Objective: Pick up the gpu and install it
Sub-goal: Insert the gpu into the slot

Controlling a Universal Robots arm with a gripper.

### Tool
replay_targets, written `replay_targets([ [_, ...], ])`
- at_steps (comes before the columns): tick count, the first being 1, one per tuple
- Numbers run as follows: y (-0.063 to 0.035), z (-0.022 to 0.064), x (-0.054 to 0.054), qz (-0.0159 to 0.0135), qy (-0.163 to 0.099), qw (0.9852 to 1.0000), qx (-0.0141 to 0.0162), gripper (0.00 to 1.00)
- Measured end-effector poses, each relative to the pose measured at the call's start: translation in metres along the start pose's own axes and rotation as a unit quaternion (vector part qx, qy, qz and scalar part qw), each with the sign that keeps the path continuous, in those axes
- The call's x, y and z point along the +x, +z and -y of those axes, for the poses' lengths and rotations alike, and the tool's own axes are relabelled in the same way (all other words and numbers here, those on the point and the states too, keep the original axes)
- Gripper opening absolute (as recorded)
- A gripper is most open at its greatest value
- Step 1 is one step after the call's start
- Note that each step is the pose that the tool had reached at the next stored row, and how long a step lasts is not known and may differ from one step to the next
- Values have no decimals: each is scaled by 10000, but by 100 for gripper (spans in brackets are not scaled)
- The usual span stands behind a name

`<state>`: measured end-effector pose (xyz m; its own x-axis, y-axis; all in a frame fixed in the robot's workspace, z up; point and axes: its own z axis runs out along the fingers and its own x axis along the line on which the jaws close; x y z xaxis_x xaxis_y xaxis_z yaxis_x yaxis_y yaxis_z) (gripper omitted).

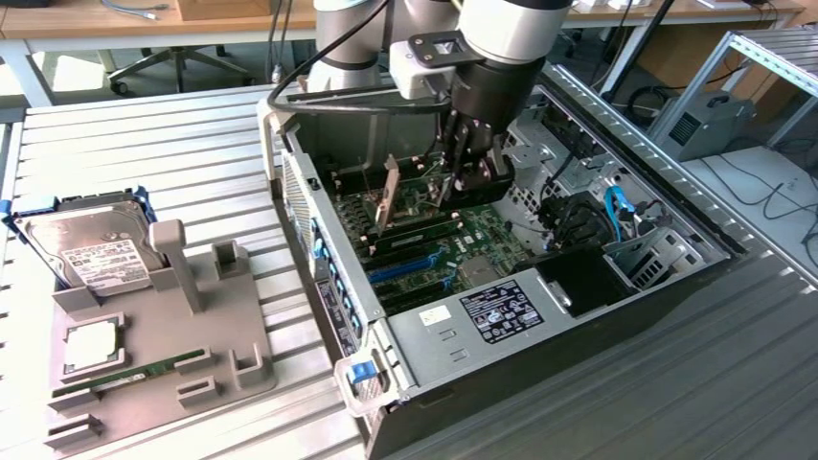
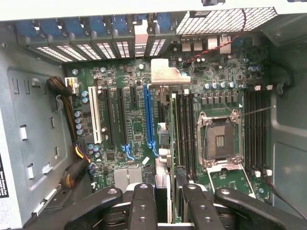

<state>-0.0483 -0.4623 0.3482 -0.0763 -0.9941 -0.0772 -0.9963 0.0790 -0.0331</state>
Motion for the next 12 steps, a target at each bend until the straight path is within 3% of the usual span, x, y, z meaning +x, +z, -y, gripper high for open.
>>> replay_targets([
  [12, 6, -3, 25, 0, 0, 10000, 0, 27],
])
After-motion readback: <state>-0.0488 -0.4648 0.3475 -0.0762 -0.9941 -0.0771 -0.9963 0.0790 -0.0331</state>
